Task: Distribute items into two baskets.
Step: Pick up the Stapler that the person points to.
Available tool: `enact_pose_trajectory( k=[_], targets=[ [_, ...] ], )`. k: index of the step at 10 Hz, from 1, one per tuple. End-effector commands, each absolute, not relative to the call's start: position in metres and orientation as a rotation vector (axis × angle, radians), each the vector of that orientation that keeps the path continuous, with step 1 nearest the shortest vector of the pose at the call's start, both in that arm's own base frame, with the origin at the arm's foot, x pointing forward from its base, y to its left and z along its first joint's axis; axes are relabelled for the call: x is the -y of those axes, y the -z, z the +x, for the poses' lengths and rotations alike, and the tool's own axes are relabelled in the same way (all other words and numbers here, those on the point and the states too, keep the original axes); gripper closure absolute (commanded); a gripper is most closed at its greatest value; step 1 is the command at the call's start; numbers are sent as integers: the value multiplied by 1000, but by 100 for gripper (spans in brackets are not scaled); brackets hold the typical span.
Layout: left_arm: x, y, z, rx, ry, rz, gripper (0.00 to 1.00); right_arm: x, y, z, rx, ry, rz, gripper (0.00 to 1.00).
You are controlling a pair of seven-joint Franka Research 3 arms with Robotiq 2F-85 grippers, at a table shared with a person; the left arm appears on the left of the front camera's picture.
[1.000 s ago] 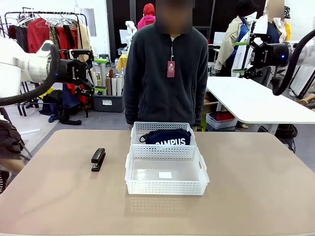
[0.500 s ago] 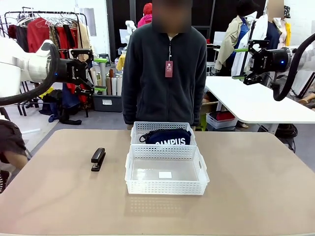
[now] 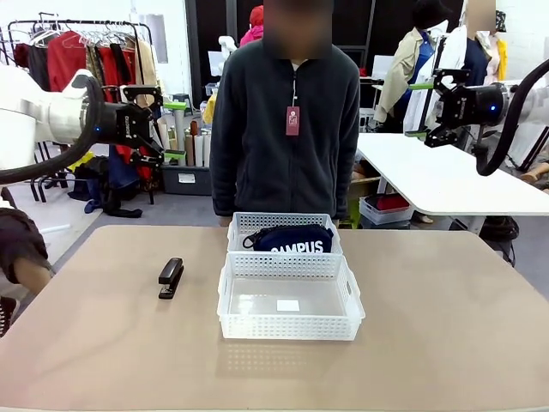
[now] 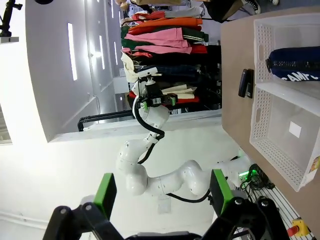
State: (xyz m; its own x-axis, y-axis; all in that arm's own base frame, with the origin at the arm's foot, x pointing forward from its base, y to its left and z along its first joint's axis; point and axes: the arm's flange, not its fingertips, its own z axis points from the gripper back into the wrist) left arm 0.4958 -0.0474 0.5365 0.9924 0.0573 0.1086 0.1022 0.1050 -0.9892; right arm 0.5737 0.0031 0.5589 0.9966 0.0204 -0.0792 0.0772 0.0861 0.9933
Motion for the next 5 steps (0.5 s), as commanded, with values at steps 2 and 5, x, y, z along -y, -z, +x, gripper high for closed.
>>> enact_pose_trajectory(
  k=[2,5],
  targets=[
    [47,-539,495,137,34,-1467,0,-4,-563,574,-81,51,1502,0],
    [47,-539,495,137,34,-1467,0,-4,-563,574,-81,51,1502,0]
  ],
)
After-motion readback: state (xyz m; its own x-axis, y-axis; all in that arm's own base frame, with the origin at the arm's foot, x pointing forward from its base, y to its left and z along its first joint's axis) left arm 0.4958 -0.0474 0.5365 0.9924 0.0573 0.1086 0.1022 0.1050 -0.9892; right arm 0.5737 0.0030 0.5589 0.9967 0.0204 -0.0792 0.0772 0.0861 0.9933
